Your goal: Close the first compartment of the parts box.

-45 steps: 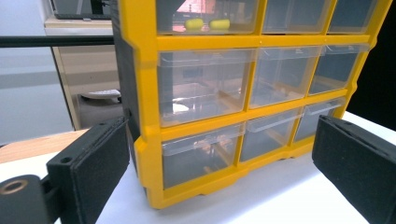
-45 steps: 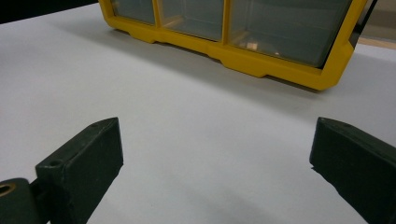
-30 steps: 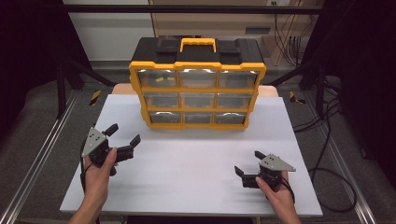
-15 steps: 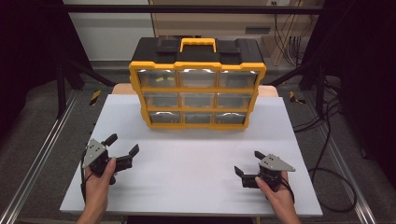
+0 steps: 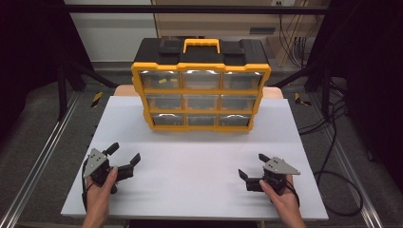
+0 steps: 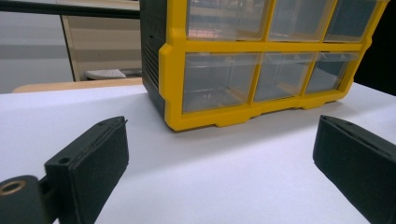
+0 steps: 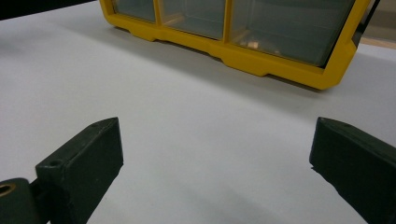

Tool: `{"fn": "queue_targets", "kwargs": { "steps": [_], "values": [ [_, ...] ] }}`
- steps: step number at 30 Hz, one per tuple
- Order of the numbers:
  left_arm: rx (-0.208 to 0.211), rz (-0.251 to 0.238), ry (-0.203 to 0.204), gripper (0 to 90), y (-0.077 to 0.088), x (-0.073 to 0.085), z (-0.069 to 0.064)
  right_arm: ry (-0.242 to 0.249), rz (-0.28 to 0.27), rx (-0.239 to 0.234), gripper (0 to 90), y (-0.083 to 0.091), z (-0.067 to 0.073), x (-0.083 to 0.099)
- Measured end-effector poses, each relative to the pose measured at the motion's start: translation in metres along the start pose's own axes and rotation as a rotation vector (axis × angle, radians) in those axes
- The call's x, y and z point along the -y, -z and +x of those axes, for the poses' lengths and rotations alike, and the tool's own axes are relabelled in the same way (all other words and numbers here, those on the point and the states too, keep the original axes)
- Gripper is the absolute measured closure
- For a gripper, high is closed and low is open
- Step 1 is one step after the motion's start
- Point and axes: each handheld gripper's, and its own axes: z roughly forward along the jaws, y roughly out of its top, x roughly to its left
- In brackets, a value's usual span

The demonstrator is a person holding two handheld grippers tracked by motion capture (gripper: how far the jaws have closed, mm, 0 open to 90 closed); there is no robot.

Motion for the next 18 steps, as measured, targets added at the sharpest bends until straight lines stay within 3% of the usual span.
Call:
{"fn": "queue_targets", "kwargs": {
  "steps": [7, 11, 13, 18],
  "values": [
    [0.018, -0.011, 0.006, 4.0, 0.006, 0.013, -0.005, 0.007, -0.037, 0.009, 4.0, 0.003, -0.002, 0.0],
    [0.014, -0.01, -0.052, 4.0, 0.011, 0.018, -0.011, -0.001, -0.058, 0.018, 4.2, 0.006, -0.006, 0.0],
    [0.013, 0.0, -0.112, 4.1, 0.012, 0.017, -0.014, 0.0, -0.07, 0.026, 4.3, 0.007, -0.008, 0.001],
    [0.019, -0.049, -0.1, 4.0, 0.018, 0.006, -0.011, -0.014, -0.075, 0.053, 4.3, 0.008, -0.012, 0.003]
  ]
}}
